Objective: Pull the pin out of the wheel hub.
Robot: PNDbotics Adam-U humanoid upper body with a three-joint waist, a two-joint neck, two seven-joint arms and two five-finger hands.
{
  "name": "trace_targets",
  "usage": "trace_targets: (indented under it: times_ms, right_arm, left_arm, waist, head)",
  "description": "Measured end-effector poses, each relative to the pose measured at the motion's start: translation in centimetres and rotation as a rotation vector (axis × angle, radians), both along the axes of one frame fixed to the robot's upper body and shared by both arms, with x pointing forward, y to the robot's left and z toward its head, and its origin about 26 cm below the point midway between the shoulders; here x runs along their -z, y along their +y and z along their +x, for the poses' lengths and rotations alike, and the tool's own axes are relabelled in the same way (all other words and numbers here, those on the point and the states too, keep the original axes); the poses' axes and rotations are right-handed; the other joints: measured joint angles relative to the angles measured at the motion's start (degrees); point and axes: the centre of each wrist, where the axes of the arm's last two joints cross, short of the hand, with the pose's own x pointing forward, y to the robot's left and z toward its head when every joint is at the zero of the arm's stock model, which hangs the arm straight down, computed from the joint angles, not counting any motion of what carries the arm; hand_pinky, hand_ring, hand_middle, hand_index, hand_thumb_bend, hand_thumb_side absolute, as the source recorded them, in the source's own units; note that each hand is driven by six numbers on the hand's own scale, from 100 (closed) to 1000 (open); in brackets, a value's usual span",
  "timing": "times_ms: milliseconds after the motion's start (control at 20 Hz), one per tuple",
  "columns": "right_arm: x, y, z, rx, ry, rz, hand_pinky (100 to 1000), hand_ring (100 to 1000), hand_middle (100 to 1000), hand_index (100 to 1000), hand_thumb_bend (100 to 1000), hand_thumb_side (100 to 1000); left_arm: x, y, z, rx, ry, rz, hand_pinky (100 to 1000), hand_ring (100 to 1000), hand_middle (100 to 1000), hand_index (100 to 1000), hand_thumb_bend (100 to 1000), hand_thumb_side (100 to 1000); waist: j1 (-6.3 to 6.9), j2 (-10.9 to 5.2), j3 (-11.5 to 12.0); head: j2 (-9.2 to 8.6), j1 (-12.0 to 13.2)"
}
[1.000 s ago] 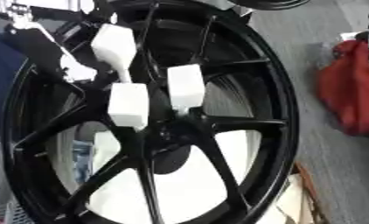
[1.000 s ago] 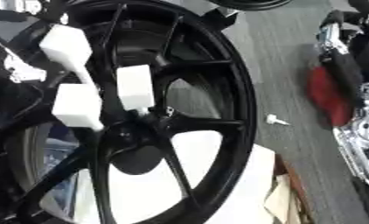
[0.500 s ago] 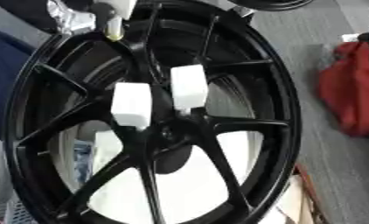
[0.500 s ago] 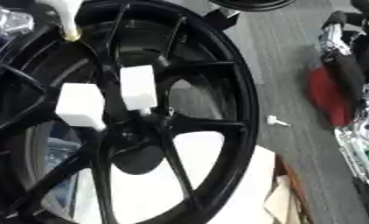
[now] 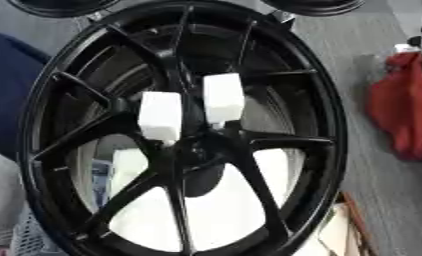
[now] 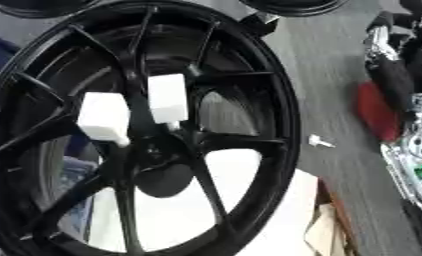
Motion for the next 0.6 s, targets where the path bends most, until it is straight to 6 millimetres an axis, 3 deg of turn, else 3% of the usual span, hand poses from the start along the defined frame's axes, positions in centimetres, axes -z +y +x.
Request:
trace_targets:
  times_ms: [350,450,550,600]
  right_arm:
    - [-0.1,-0.1,0.0,0.007,-0.009,-0.001,766,628,712,902,100,561]
    - [-0.3,-0.1,0.0,0.008,-0.015,-0.003,767,628,712,902,100,560]
    - [-0.3,0.0,0.1,0.008,-0.019,-0.003,767,628,712,902,100,560]
    - [-0.4,0.0,0.1,0.008,-0.02,-0.003,767,628,712,901,100,560]
  left_arm:
    - [4.1,6.6,0.2,-0.202,0.081,-0.086,762,386,329,497,100,295]
    - [5.4,7.9,0.1,-0.244,0.103,-0.087,783,433,424,581,100,296]
    - [6.7,8.9,0.0,-0.283,0.125,-0.076,831,526,572,732,100,322]
    - [7.2,9.4,-0.1,-0.301,0.138,-0.064,875,613,687,830,100,360]
  waist:
    - [-0.86,-0.52,0.5]
    - [-0.99,-0.57,0.5]
    - [-1.15,-0.71,0.5]
    - [-1.25,-0.85,0.5]
  head:
    - [0.01,-0.3]
    - [0.0,-0.5]
    - [-0.01,-0.5]
    - [-0.02,-0.5]
